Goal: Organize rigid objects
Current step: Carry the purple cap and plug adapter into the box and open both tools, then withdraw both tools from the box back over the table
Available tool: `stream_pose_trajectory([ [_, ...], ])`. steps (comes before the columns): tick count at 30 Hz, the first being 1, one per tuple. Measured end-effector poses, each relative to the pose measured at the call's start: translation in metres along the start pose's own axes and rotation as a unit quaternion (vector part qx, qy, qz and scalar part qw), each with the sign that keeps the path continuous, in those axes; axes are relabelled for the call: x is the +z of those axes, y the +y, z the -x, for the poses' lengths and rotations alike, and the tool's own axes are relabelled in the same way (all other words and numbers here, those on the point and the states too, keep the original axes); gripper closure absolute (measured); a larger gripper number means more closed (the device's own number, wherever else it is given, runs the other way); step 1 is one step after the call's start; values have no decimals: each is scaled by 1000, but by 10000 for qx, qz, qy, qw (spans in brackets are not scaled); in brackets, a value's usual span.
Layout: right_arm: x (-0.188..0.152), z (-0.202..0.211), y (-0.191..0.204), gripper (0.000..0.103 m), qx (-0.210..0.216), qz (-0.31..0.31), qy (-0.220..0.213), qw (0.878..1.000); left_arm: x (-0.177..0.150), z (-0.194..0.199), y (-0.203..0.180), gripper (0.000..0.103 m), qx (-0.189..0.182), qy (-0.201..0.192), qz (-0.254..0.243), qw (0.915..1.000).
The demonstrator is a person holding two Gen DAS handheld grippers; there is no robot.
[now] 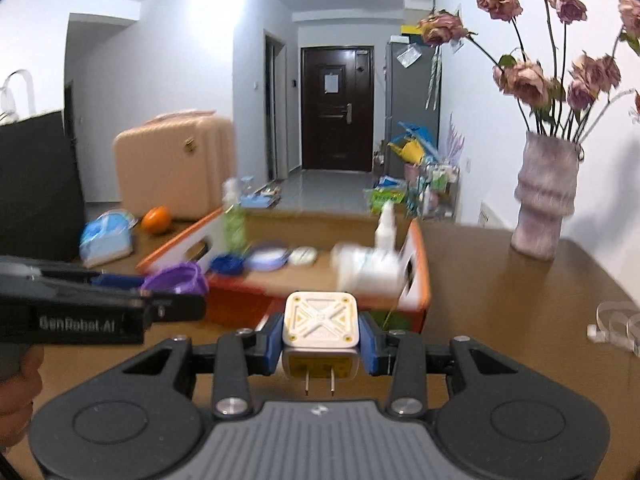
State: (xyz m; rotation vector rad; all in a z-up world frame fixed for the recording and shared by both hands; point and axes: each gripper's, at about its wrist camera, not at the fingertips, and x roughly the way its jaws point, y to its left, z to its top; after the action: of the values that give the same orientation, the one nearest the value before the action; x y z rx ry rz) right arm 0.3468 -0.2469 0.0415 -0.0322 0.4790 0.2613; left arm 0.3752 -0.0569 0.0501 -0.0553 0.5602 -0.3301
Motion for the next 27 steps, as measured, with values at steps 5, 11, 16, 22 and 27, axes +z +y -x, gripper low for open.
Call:
stream_pose_trajectory([
  [5, 43, -78, -33, 65, -142, -17, 361, 9992, 35, -76, 8, 48, -335, 468, -26, 9983],
  [11, 49, -152, -42, 65, -291, 304, 1022, 9939, 37, -141, 19, 48, -473, 1083, -37, 9930],
  [16, 41, -170, -47, 66, -297, 300, 1280, 9909, 34, -166, 31, 46, -698, 1329, 148, 9886],
  [22, 46, -168, -50, 65, -250, 335, 1086, 9932, 39, -160, 41, 43, -760, 1264, 280, 9887],
  [27, 57, -155, -53, 65, -322, 290, 895, 9950, 52, -132, 47, 40, -436, 881, 155, 9950],
])
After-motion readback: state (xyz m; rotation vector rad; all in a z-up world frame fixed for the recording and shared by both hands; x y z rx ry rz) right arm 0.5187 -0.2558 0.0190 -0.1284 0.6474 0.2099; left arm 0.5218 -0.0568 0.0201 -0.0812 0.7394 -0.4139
